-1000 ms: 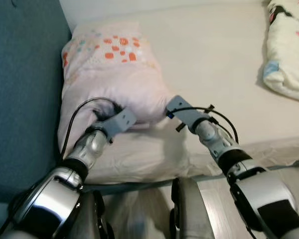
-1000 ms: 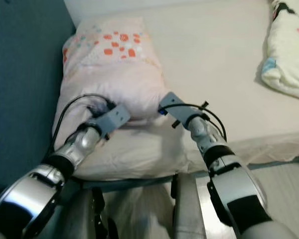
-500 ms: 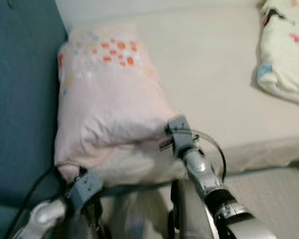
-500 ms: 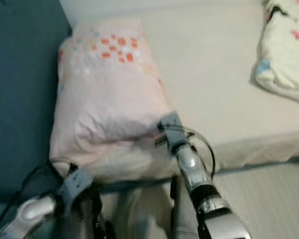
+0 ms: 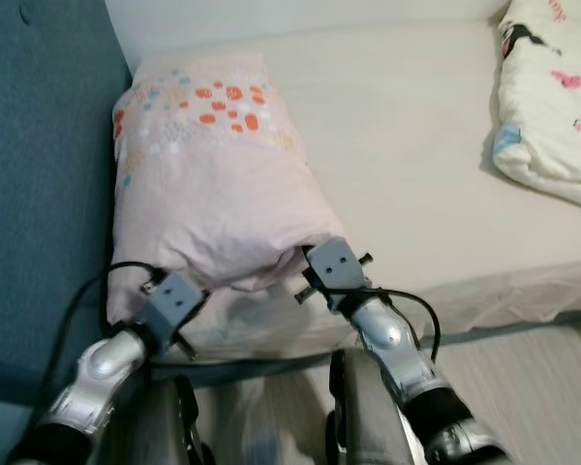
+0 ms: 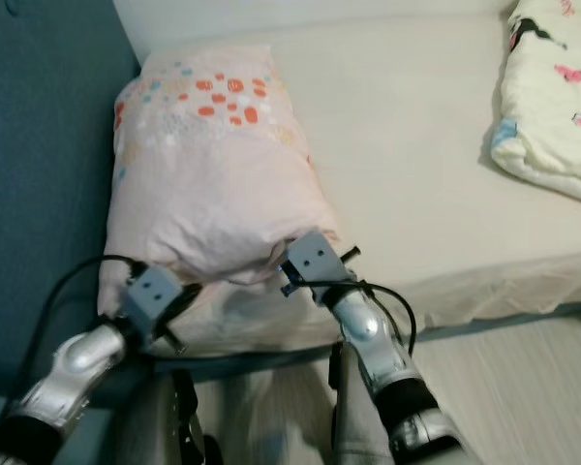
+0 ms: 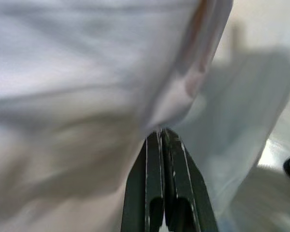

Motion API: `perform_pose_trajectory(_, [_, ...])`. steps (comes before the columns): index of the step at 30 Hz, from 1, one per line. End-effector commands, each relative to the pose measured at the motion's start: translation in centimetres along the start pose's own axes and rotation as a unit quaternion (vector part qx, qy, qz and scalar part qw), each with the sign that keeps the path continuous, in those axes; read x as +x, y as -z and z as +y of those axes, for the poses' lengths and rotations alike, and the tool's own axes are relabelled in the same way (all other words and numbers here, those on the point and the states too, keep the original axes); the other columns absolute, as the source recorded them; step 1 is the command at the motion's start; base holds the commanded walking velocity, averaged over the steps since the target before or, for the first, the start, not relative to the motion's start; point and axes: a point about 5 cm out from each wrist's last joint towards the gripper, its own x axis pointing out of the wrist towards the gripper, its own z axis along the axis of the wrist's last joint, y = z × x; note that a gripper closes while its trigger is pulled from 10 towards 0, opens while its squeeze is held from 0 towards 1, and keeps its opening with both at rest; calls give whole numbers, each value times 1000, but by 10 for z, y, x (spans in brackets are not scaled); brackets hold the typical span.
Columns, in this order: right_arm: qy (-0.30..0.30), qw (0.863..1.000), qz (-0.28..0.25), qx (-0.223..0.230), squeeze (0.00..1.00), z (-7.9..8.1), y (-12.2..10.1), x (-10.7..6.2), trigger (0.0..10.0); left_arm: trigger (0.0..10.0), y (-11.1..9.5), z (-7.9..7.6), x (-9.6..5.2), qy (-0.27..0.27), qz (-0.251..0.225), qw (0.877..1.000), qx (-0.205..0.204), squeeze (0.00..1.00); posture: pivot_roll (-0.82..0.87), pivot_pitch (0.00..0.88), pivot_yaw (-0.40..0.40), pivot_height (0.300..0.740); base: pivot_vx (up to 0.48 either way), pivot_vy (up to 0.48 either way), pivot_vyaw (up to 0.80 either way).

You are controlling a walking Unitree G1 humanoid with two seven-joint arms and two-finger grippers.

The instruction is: Clean up the room

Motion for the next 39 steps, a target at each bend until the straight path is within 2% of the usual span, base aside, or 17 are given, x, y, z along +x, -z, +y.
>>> perform_pose_trajectory(1, [-24,999,30,-16,0,7,12,-3,10000,0,13,-11,2,10,43,999,1,0,-106,366,-21,578,0,0,0])
perform_pose_trajectory(4, [-52,994,76,-58,0,2,19,5,10000,0,12,-25,27,35,66,997,24,0,-122,372,-24,578,0,0,0])
perform_pose_trajectory(9, [-63,984,137,-100,0,-7,27,13,10000,0,6,-40,47,65,82,992,78,0,-161,372,-14,578,0,0,0])
perform_pose_trajectory(10, [-63,984,137,-100,0,-7,27,13,10000,0,6,-40,47,65,82,992,78,0,-161,372,-14,578,0,0,0])
perform_pose_trajectory(11, [-61,979,155,-119,0,-12,29,15,10000,0,0,-42,57,61,83,988,114,0,-172,374,-9,578,0,0,0])
perform_pose_trajectory(13, [-56,973,168,-145,0,-19,29,18,9725,0,-9,-38,67,41,84,984,149,0,-190,373,-4,578,0,0,0])
perform_pose_trajectory(14, [-56,973,168,-145,0,-19,29,18,9725,0,-9,-38,67,41,84,984,149,0,-190,373,-4,578,0,0,0])
perform_pose_trajectory(15, [-43,968,176,-171,0,-27,27,21,9137,0,-19,-31,77,14,83,978,189,0,-197,372,-5,578,0,0,0])
perform_pose_trajectory(16, [-21,963,181,-200,0,-40,23,25,10000,0,-33,-18,86,-25,82,969,230,0,-202,374,-1,578,0,0,0])
perform_pose_trajectory(17, [-5,958,183,-219,0,-48,19,28,10000,0,-42,-9,91,-51,80,963,253,0,-202,374,-1,578,0,0,0])
perform_pose_trajectory(19, [-5,958,183,-219,0,-48,19,28,10000,0,-42,-9,91,-51,80,963,253,0,-202,374,-1,578,0,0,0])
perform_pose_trajectory(23, [83,941,168,-282,0,-92,-10,42,10000,0,-87,45,102,-184,62,938,287,0,-200,377,5,578,0,0,0])
perform_pose_trajectory(26, [106,933,157,-305,0,-107,-26,49,10000,0,-98,64,100,-218,65,923,311,0,-200,370,11,578,0,0,0])
perform_pose_trajectory(31, [105,931,152,-315,0,-109,-33,53,10000,0,-94,75,95,-223,86,911,336,0,-203,363,13,578,0,0,0])
perform_pose_trajectory(33, [87,936,156,-305,0,-97,-27,54,10000,0,-74,76,86,-211,126,903,351,0,-203,361,11,578,0,0,0])
perform_pose_trajectory(36, [78,942,157,-286,0,-91,-24,53,10000,0,-67,75,83,-199,139,902,357,0,-203,360,9,578,0,0,0])
perform_pose_trajectory(39, [40,964,138,-226,0,-59,-16,54,10000,0,-30,63,68,-146,191,915,325,0,-199,364,-8,578,0,0,0])
